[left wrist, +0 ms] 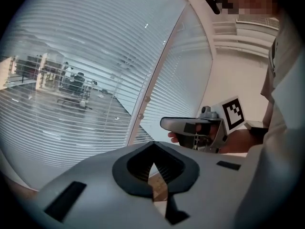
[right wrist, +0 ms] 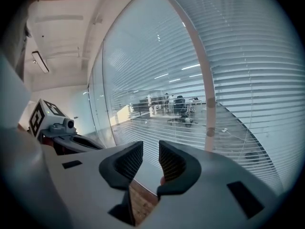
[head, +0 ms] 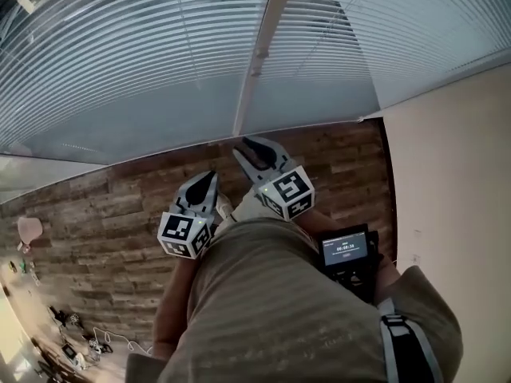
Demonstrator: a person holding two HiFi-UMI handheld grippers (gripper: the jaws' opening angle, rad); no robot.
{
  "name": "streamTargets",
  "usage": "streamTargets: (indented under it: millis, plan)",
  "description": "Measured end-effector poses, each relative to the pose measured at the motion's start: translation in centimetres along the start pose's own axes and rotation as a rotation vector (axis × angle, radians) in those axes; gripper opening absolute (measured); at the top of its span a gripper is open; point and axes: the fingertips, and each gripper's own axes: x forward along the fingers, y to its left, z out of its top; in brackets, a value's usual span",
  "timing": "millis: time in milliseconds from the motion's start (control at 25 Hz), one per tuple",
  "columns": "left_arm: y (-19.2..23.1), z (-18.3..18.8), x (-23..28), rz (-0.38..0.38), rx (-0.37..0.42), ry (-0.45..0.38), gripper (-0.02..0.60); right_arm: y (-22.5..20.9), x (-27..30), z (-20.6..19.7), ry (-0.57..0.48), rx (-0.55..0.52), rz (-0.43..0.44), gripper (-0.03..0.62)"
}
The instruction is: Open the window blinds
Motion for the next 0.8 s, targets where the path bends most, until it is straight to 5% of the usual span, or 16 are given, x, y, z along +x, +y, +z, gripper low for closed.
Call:
streamTargets:
  millis: [320, 800]
  plan:
    - [1.8, 2.0, 0.1, 0.019, -0.031, -0.002, 0.015, -0.4, -0.5, 0.8, -0.011, 0.0, -0.043, 0.11]
    - [-0.5, -0.4, 1.8, -0.027, -0.019, 0.028, 0.015, -1.6, -3.5, -2.4, -0.044, 0.032, -0.085, 0.11]
